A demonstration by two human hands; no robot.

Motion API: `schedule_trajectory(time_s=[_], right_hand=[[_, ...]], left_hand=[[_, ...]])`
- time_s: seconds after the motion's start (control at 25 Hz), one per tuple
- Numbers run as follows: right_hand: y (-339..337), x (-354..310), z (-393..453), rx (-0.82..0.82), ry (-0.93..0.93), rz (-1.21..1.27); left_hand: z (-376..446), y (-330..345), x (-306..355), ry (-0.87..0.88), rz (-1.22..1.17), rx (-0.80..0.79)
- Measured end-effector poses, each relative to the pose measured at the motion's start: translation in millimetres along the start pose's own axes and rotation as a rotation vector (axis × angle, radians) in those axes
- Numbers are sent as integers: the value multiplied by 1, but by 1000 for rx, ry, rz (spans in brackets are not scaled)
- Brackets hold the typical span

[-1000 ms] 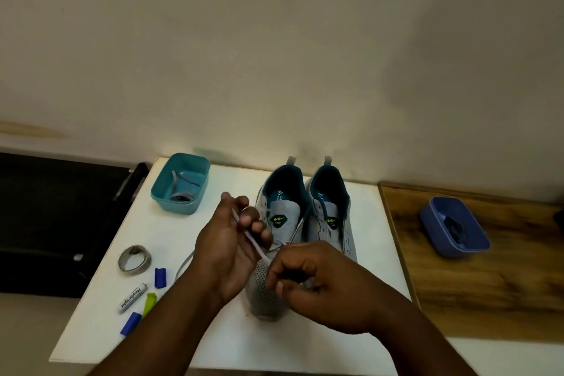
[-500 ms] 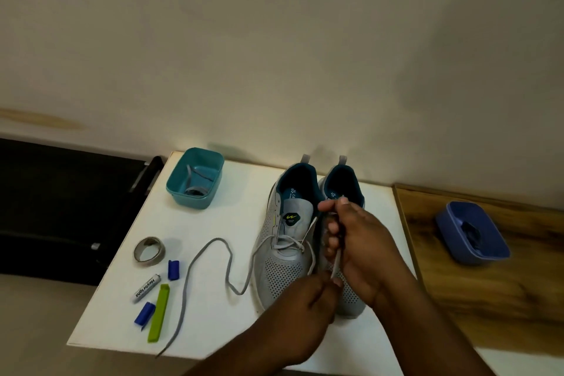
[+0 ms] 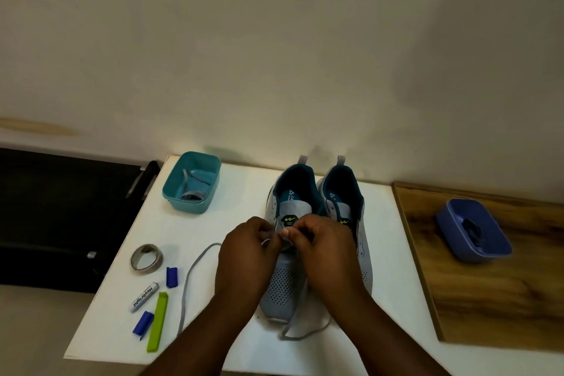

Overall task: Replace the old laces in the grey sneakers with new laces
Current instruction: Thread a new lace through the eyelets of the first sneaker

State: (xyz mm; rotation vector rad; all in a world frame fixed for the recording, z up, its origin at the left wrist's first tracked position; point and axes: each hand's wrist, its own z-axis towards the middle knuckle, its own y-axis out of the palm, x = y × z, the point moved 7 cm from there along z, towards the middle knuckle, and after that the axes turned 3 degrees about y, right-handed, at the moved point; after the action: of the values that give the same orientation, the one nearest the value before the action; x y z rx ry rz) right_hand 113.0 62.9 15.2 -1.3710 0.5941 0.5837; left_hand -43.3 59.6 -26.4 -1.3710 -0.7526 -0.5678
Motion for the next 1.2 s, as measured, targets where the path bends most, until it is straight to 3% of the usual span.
schedule_trajectory(time_s=[0.08,0.2,0.36,0.52,1.0,1.2], right_hand=[[8,2,3,-16,-26,9],[12,5,5,-13,-25,24],[12,1,0,-30,-28,-81],[13,-5,-3,-56,-75,-259],[20,-10,-4,-56,-107,-245],[23,-9,-2,-104,-147,-263]], left_hand=[[2,0,-4,-9,-128,16],[5,13,-25,-156,-398,-58],[1,29,-37,-232,-522,-142],[-1,35,-37,-233,-556,-152],[-7,15,-9,-47,-380,-108],[-3,12,-12,-82,-441,-143]])
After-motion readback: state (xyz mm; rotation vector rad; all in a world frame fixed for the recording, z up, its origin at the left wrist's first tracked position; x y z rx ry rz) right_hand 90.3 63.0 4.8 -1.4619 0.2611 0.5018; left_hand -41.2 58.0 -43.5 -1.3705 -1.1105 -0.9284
